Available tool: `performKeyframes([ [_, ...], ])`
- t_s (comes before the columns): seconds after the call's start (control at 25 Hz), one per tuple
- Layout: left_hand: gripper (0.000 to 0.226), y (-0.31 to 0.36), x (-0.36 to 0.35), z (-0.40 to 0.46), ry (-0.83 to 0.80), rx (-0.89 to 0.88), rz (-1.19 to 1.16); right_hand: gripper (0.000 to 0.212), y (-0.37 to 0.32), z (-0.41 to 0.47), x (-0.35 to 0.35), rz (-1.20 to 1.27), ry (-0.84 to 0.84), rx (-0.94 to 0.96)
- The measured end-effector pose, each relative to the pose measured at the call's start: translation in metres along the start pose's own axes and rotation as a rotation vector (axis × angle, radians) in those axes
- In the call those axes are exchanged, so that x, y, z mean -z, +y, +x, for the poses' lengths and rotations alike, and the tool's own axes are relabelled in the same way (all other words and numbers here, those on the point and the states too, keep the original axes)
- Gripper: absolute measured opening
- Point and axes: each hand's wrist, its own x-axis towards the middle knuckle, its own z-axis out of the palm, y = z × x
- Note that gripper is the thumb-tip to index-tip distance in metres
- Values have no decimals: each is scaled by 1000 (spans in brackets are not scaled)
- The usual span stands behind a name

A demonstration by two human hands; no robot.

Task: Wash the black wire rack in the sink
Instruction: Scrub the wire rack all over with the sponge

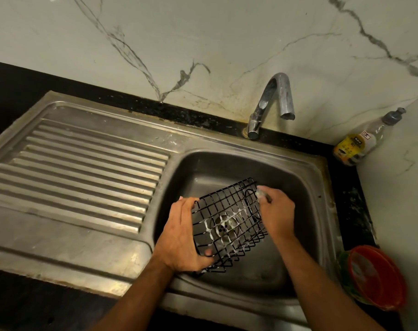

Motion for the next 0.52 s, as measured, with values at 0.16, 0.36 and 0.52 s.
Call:
performKeyframes([
  [0.16, 114, -2, -1, 1, -3, 6, -3, 26, -4, -14, -3, -42, -82, 29],
  [0.36, 117, -6, -4, 1, -44, 44, 11, 19, -25, -56, 2, 22, -171, 216],
  [0.52, 119, -5, -4, 1, -56, 52, 1, 24, -24, -48, -1, 180, -44, 209],
])
